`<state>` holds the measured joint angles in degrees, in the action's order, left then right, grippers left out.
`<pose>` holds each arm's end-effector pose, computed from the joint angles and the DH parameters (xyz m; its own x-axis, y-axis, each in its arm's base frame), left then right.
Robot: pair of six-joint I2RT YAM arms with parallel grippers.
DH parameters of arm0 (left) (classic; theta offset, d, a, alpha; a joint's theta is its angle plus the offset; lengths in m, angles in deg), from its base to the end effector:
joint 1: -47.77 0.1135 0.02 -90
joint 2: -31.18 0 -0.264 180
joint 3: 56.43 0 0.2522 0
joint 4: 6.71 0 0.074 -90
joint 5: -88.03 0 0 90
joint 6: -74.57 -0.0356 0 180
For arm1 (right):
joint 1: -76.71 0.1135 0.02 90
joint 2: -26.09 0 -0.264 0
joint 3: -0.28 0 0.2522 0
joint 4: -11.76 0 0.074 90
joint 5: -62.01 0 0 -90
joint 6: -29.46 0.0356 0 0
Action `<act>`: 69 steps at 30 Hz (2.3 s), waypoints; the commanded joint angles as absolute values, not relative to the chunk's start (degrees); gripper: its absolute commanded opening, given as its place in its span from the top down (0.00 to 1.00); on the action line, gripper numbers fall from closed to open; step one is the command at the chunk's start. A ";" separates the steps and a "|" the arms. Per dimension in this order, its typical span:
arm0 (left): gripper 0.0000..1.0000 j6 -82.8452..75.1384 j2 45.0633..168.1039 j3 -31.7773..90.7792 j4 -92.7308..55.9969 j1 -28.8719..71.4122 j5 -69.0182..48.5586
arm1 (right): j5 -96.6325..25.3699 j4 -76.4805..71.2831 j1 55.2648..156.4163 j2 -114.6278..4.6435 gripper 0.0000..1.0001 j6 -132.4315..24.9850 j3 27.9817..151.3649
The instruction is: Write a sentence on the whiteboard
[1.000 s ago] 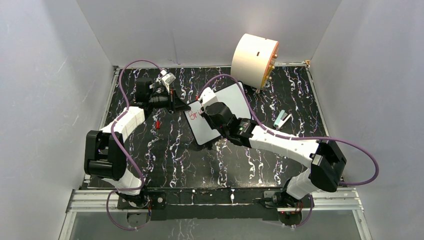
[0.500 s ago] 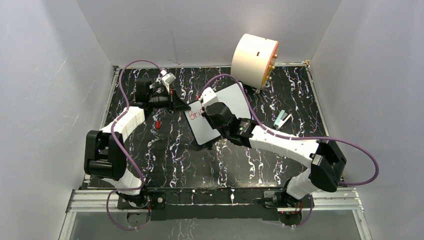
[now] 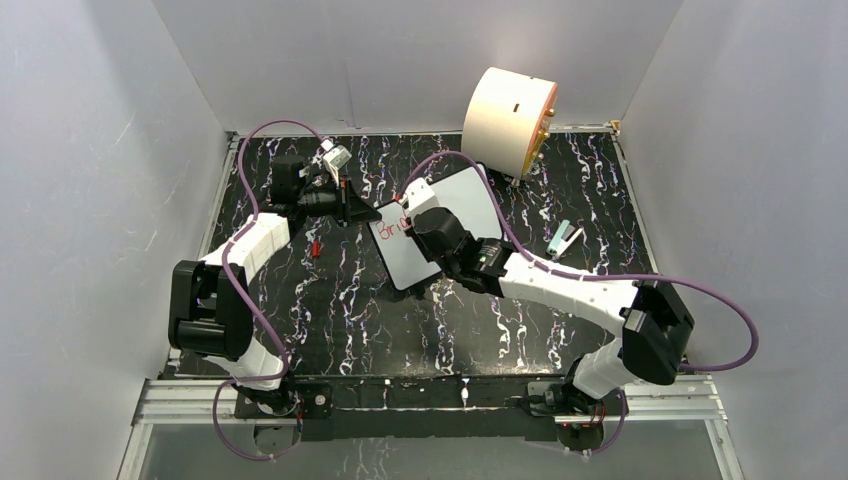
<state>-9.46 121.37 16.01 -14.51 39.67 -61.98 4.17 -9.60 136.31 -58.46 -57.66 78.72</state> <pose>0.3361 -0.0790 0.2610 -0.5125 0.0204 -0.8585 0.7951 0.3890 -0.4654 0.1874 0.2820 0.3014 -0.2578 -0.3554 -0.8985 -0.4788 0.8547 -0.2006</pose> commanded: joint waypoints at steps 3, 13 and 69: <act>1.00 -11.30 122.76 15.75 -18.86 38.54 -60.50 | 4.81 -8.54 135.96 -56.25 1.00 -56.84 78.14; 1.00 -11.39 122.69 15.72 -18.99 38.54 -60.24 | 5.08 -6.66 135.97 -53.41 1.00 -57.72 77.12; 1.00 -11.52 122.93 15.78 -19.22 38.53 -60.48 | 3.46 -2.62 134.92 -56.79 1.00 -59.47 78.90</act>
<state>-9.70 121.41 16.23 -14.91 39.67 -62.04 3.04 -6.28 135.21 -56.78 -58.98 76.93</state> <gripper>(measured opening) 0.068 0.200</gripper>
